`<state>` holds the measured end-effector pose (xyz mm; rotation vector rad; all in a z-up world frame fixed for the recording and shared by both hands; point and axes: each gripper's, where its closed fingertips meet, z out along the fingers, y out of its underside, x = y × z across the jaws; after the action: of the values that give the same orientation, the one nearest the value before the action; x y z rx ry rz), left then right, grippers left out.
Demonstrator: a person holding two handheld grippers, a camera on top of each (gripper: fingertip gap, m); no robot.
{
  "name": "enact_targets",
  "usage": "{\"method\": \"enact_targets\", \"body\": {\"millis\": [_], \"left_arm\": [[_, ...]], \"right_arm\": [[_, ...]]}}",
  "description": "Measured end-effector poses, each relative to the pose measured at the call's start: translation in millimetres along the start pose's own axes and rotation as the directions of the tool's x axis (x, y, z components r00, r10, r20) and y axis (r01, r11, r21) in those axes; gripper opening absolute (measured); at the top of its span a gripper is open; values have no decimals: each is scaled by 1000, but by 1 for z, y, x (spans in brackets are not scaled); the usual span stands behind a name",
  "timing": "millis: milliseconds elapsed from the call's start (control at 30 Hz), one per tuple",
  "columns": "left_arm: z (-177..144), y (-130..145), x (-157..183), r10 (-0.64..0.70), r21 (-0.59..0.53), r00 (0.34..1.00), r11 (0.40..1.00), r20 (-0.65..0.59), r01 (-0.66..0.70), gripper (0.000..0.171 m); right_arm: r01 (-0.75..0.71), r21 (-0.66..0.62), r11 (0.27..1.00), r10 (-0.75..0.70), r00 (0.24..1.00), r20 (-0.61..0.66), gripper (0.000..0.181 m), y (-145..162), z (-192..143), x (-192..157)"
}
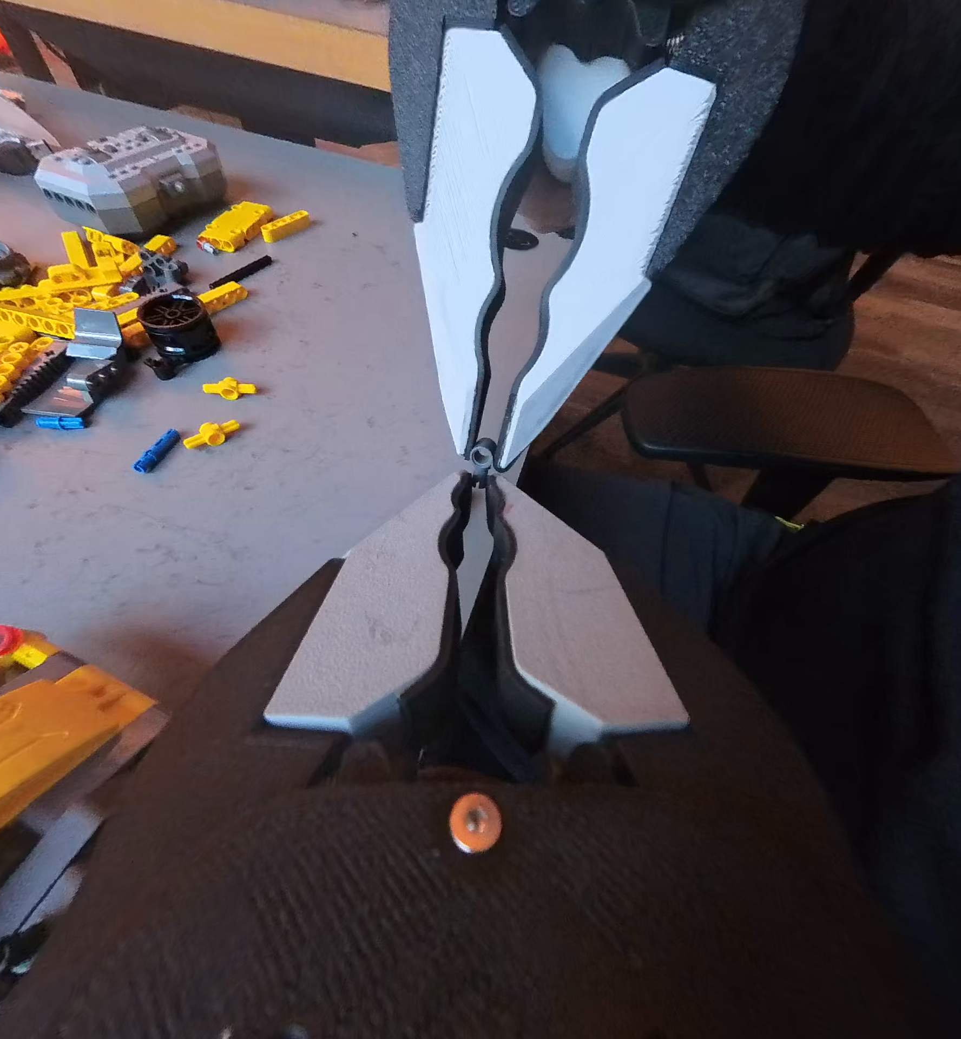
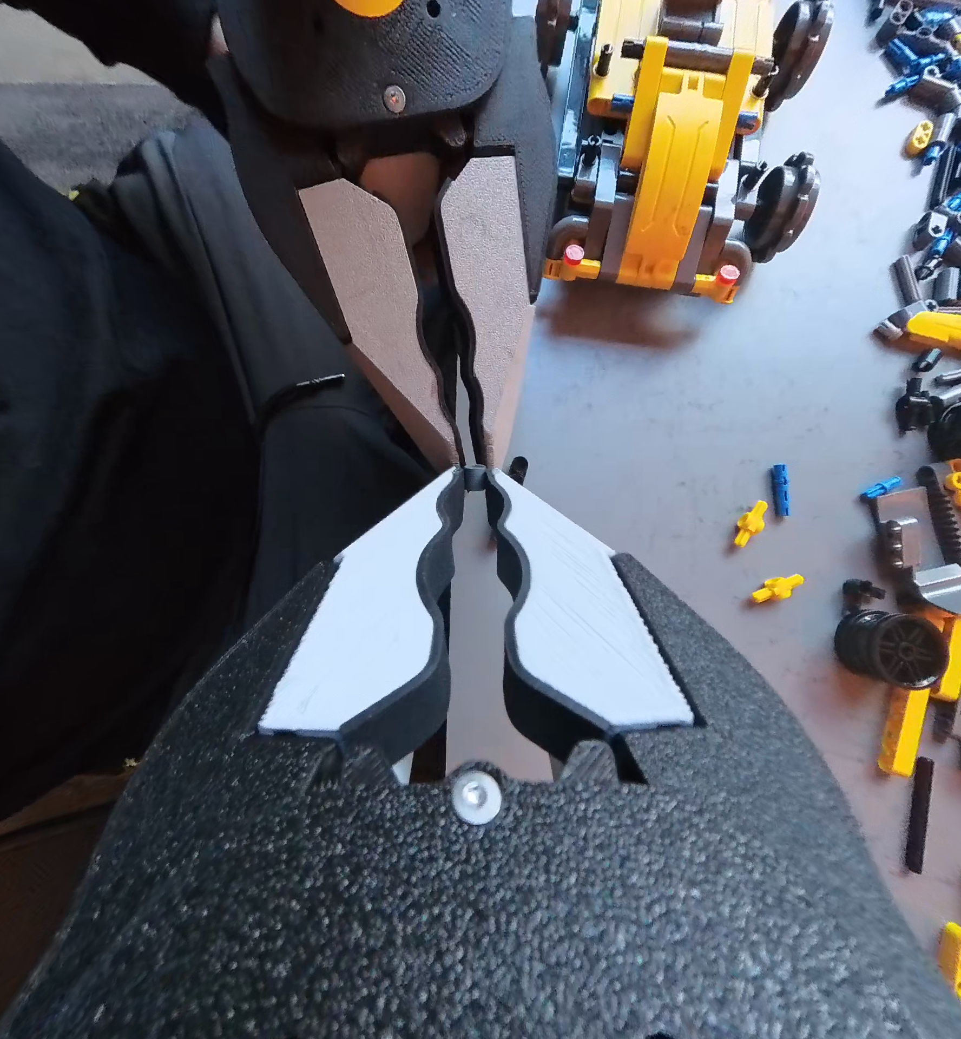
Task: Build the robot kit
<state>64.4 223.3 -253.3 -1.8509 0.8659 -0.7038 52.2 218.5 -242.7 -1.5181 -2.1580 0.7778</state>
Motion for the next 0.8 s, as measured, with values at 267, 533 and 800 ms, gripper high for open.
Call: {"method": "enact_targets", "body": {"millis": [267,533,800], "left_arm": [[-2,22,-24,69,-179,991,983,114,-48,20],[4,30,-24,54,-227,990,974,131,-23,17],[4,29,-22,31,-209,992,978,119,-6,5]], "right_arm": [[-66,-77,995,59,994,-89,6,17,4,17],[-89,-129,988,79,994,-78,6,26,17,14],[-44,-160,986,32,996,-79,6,27,21,14]]}}
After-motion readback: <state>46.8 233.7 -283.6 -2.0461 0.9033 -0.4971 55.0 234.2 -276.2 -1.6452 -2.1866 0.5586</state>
